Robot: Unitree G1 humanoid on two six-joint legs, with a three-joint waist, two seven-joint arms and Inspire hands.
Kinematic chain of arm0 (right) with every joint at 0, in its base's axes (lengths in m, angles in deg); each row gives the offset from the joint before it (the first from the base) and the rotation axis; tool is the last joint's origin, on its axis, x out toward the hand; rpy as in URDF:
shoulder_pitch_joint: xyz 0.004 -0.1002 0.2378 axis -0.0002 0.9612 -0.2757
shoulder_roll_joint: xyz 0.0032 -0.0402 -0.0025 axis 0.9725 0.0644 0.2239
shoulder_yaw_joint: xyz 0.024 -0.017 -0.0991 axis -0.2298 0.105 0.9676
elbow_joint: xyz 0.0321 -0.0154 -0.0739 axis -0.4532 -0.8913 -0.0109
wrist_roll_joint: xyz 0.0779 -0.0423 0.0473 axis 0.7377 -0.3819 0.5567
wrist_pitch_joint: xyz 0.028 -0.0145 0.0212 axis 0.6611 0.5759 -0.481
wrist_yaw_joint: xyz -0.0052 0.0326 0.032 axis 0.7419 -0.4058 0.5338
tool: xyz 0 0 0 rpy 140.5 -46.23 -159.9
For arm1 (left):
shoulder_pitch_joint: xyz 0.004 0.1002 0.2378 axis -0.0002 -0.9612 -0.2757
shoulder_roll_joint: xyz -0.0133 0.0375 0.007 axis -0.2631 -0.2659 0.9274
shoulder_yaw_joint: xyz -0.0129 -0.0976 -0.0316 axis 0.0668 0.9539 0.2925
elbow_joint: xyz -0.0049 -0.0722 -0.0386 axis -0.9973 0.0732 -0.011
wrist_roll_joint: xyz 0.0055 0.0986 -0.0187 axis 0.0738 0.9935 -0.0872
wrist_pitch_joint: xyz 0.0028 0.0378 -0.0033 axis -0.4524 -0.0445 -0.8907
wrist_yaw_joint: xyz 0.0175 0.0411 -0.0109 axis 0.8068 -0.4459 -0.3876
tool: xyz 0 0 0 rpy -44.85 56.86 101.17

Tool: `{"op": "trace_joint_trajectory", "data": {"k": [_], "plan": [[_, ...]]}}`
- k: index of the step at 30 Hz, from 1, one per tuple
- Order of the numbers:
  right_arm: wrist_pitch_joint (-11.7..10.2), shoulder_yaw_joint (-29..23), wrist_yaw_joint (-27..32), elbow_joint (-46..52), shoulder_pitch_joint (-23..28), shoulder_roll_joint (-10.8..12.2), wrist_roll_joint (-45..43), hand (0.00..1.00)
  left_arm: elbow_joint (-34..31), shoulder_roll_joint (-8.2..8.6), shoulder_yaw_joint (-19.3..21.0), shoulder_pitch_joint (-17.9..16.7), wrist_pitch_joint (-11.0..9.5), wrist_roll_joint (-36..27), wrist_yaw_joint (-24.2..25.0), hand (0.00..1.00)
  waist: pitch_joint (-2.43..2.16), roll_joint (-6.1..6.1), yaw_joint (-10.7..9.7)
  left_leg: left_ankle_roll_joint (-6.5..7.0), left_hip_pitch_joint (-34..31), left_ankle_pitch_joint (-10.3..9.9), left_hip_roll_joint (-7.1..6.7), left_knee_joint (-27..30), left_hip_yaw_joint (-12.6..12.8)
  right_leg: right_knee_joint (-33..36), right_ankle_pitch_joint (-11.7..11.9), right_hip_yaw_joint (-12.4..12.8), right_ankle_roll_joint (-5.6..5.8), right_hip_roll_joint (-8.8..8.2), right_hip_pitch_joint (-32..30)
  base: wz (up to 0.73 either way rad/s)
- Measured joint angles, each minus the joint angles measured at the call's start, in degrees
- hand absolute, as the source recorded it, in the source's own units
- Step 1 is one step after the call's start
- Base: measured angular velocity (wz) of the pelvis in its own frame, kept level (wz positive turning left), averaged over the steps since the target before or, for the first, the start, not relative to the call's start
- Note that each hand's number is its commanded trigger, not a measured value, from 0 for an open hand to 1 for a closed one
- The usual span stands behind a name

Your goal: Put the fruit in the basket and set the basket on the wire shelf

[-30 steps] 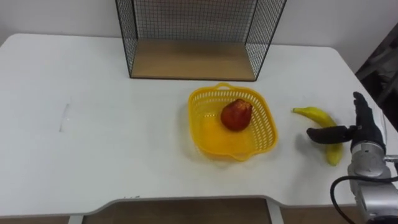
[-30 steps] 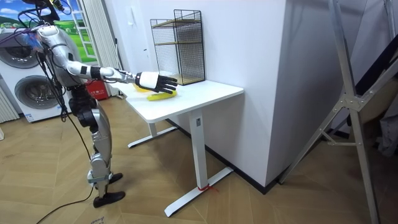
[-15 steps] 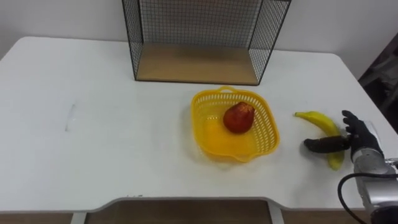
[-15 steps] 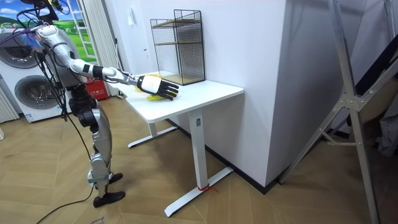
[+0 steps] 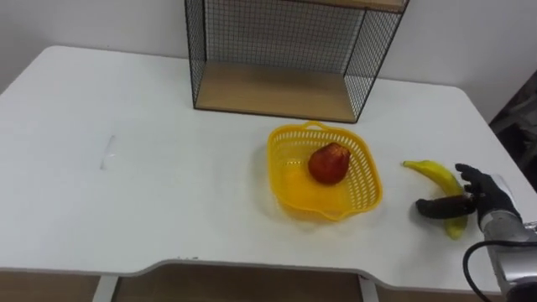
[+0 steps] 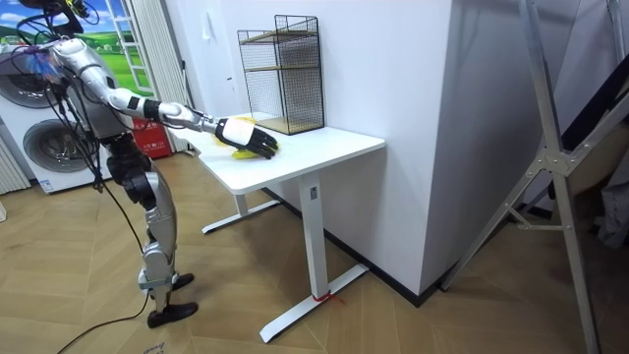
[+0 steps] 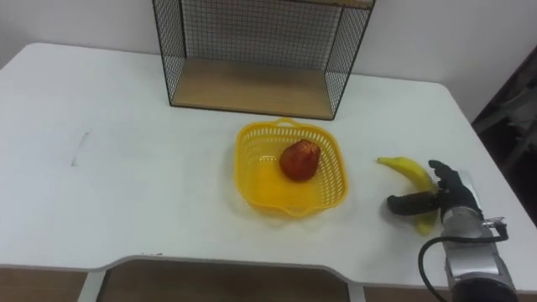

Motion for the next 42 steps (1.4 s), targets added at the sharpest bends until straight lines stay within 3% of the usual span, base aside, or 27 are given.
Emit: {"op": "trace_joint_trajectory", "data": {"k": [3,14,20,23,27,31,35,42], "plan": [[-0.09,0.06,0.00,-0.33,0.00,-1.22,-3.58,1.00,0.01,-0.19,-0.05,0.78,-0.24,0.02,0.02,0.00,0.01,0.12,0.27,0.00,0.03,0.00,-0.01,0.18,-0.04,-0.04,0.00,0.10,0.00,0.03,0.01,0.00],[-0.79,-0.36,1.34,0.39,0.32,-1.41,-5.81,1.00,1.53,-0.99,-0.43,2.58,-2.12,0.07,-0.07,0.00,0.44,1.47,0.26,-0.02,1.05,-0.03,0.07,-0.32,0.08,-0.17,0.00,0.31,0.00,0.10,0.64,0.00],[-1.09,-0.37,1.66,1.00,0.50,-1.22,-6.07,1.00,2.53,-1.00,-0.78,3.41,-2.47,0.01,-0.18,0.00,0.30,1.82,0.21,-0.01,1.07,-0.02,0.06,-0.33,0.18,-0.15,0.00,0.67,0.00,0.11,0.56,-0.01],[-1.02,0.12,1.14,2.36,0.50,-1.22,-5.80,1.00,2.98,-0.94,-1.74,3.25,-2.58,0.01,-0.20,0.00,-0.11,1.87,0.23,0.00,0.96,0.01,0.06,-0.49,0.69,-0.06,0.00,1.45,0.00,0.14,-0.05,-0.11],[0.35,0.14,0.31,7.49,1.92,-0.82,-4.48,1.00,2.97,-0.93,-1.65,3.29,-2.36,0.03,-0.19,0.00,-0.26,2.30,0.25,0.01,0.85,0.02,0.18,-0.93,1.55,0.04,0.00,2.39,0.00,0.17,-0.25,-0.12],[0.46,0.26,0.21,14.74,4.29,3.61,2.83,1.00,4.00,-0.74,-1.78,3.98,-2.38,0.03,-0.29,0.00,-0.19,2.50,0.08,0.00,0.87,0.03,0.27,-0.94,1.89,-0.05,0.00,2.64,0.00,0.23,-0.51,-0.05],[0.44,0.42,0.27,19.49,4.93,6.45,8.39,1.00,4.16,-0.55,-1.71,4.17,-2.86,0.04,-1.70,0.00,-0.18,2.50,0.09,0.02,-0.12,0.03,0.24,-0.88,1.89,-0.02,0.00,2.64,0.00,0.17,-1.24,0.00],[-0.20,1.05,2.79,31.77,8.84,8.17,30.56,1.00,4.04,-0.04,-1.68,2.84,-3.41,-0.03,-4.40,0.00,-0.16,2.49,0.09,0.05,0.14,0.06,0.11,-0.92,1.90,-0.15,0.00,2.78,0.00,0.02,-1.06,0.02]]}}
